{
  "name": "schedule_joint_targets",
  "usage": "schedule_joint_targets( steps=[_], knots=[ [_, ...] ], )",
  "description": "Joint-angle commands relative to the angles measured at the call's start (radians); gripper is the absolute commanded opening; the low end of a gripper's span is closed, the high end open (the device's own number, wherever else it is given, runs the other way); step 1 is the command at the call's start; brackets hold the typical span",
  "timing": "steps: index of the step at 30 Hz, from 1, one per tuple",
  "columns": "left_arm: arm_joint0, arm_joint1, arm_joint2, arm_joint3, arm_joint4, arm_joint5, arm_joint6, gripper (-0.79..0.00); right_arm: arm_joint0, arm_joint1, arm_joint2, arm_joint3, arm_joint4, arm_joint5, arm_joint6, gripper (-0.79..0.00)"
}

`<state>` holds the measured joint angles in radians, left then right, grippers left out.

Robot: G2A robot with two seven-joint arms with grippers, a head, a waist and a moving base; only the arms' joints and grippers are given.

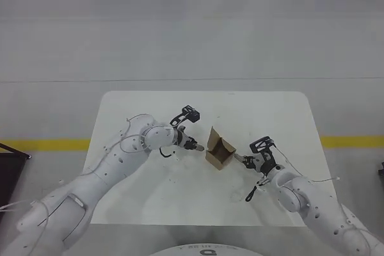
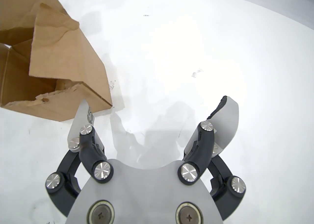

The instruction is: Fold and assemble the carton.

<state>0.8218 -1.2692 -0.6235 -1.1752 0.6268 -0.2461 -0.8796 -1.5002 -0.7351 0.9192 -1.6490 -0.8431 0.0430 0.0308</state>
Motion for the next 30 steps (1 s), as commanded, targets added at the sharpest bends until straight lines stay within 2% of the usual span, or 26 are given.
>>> schedule_joint_targets(
  steps=[1, 9, 17, 22, 30],
  knots=[
    [-0.008, -0.01, 0.017, 0.013, -0.003, -0.014, -0.005, 0.0, 0.019, -0.009, -0.01, 0.014, -0.008, -0.01, 0.012, 0.0],
    [-0.024, -0.036, 0.052, 0.031, -0.029, -0.073, -0.027, 0.0, 0.09, -0.048, -0.047, 0.066, -0.037, -0.026, 0.033, 0.0],
    [-0.004, -0.037, 0.054, 0.011, -0.015, -0.073, -0.045, 0.0, 0.126, -0.078, -0.076, 0.091, -0.078, -0.063, 0.039, 0.0],
    [0.032, -0.016, 0.011, -0.029, -0.016, -0.051, -0.062, 0.0, 0.118, -0.087, -0.078, 0.081, -0.104, -0.083, 0.044, 0.0],
    [0.14, 0.049, -0.125, -0.162, 0.0, -0.008, -0.092, 0.0, 0.09, -0.094, -0.073, 0.054, -0.158, -0.128, 0.044, 0.0]
  ],
)
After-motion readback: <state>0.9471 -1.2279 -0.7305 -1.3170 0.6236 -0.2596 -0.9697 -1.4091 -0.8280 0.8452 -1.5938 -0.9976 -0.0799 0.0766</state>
